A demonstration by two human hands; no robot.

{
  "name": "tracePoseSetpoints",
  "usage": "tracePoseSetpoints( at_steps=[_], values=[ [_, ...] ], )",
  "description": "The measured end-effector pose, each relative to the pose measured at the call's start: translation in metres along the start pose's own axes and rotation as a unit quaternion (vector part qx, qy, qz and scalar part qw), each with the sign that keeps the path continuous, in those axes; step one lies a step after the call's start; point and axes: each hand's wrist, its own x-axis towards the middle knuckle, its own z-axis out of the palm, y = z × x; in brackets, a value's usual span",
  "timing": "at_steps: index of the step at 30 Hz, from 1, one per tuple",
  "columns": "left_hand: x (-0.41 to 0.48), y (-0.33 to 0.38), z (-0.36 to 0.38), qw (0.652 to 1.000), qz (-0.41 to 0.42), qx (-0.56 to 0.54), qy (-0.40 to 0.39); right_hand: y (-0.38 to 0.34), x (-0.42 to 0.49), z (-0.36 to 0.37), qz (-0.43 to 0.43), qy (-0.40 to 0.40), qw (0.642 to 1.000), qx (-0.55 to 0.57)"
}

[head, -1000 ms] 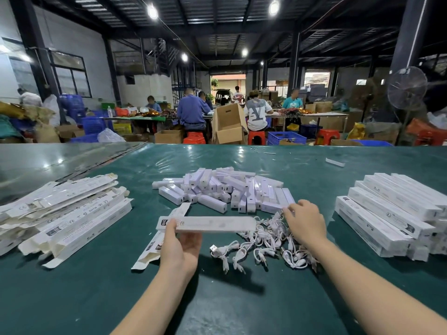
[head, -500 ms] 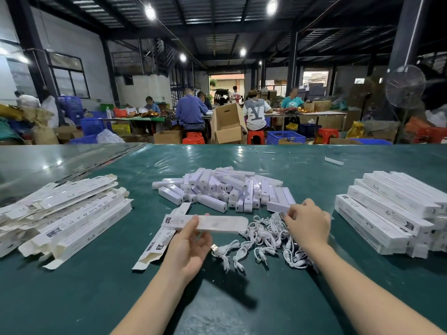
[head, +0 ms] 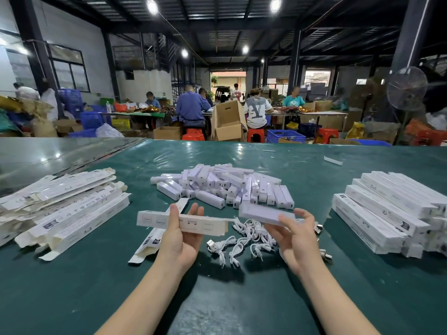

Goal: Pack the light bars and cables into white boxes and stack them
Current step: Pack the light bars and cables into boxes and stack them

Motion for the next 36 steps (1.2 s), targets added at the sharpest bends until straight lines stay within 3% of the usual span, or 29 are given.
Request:
tracePoseSetpoints(
  at_steps=[4, 12, 19, 26, 36],
  values=[
    [-0.002, 0.001, 0.003, 0.999, -0.026, -0.029, 0.007, 0.003, -0.004, -0.003, 0.051, -0.063, 0.996, -0.025],
    [0.003, 0.003, 0.002, 0.998, -0.023, -0.064, -0.008, 0.003, -0.009, -0.005, 0.077, -0.148, 0.985, 0.044],
    [0.0, 0.002, 0.0, 0.996, -0.075, -0.052, -0.018, 0.011, -0.007, -0.005, 0.044, -0.142, 0.987, -0.058],
    [0.002, -0.002, -0.003, 0.999, -0.042, -0.014, 0.002, 0.01, -0.004, -0.007, 0.048, -0.145, 0.988, -0.007],
    [0.002, 0.003, 0.0, 0.999, -0.037, -0.029, -0.015, 0.011, -0.007, -0.01, -0.004, -0.147, 0.974, -0.172]
  ],
)
